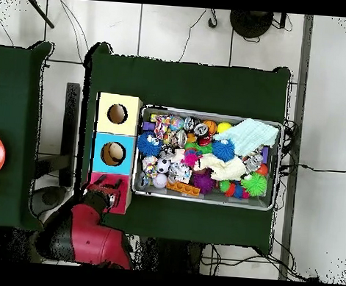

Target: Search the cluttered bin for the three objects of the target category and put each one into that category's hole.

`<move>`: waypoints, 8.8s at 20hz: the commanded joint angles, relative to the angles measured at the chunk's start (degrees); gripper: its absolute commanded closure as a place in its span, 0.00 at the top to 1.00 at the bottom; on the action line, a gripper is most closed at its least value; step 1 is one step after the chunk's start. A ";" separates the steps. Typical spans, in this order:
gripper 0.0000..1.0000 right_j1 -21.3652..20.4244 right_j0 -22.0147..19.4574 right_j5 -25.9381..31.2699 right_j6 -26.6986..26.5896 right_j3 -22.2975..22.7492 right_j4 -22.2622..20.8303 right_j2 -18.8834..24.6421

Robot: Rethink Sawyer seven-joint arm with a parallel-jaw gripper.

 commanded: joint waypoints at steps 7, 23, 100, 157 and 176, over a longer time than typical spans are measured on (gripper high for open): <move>1.00 -4.83 1.40 13.20 8.63 -1.93 0.39 -4.16; 1.00 -5.27 -3.90 9.56 7.86 -1.54 -2.48 -1.73; 1.00 5.36 -23.78 -1.14 4.36 -14.28 -20.60 9.05; 1.00 15.90 -34.27 -3.06 6.86 -23.64 -26.72 16.32; 1.00 18.24 -29.01 -11.79 8.05 -25.53 -24.56 11.76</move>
